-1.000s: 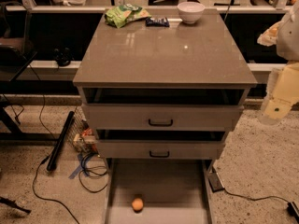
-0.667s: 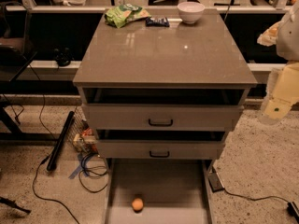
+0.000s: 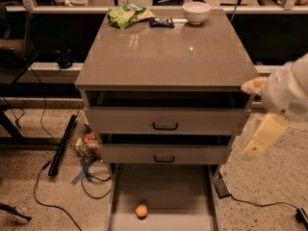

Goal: Pick orange from bottom drawer and place on counter

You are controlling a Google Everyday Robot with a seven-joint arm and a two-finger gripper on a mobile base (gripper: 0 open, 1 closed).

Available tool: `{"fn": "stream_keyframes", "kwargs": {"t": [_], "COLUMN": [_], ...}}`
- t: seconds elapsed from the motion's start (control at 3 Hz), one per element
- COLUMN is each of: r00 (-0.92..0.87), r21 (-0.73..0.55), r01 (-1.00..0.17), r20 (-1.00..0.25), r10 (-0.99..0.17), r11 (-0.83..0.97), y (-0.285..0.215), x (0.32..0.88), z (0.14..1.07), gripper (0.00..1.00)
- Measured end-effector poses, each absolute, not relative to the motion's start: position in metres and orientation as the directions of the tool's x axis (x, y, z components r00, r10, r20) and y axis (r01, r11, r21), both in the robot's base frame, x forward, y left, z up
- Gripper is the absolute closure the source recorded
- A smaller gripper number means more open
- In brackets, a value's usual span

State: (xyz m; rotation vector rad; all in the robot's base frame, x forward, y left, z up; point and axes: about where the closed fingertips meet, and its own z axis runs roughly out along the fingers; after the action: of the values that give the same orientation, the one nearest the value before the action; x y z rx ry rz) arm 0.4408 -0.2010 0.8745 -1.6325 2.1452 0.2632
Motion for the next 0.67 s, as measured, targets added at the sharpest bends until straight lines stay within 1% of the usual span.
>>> {"fn": "stream_keyframes", "kwargs": {"t": [0.33,0.67], "r00": [-0.294,-0.330], "r21": [0.073,0.125], "r01": [-0.944,-0.934], "r20": [-0.622,-0.663], "r10": [-0.726,-0.671], "r11": [0.320,0.335], "y": [-0.165,-0.154], "x": [0.436,0.441], "z": [0.773,0.751], "gripper": [0.00,0.00]}}
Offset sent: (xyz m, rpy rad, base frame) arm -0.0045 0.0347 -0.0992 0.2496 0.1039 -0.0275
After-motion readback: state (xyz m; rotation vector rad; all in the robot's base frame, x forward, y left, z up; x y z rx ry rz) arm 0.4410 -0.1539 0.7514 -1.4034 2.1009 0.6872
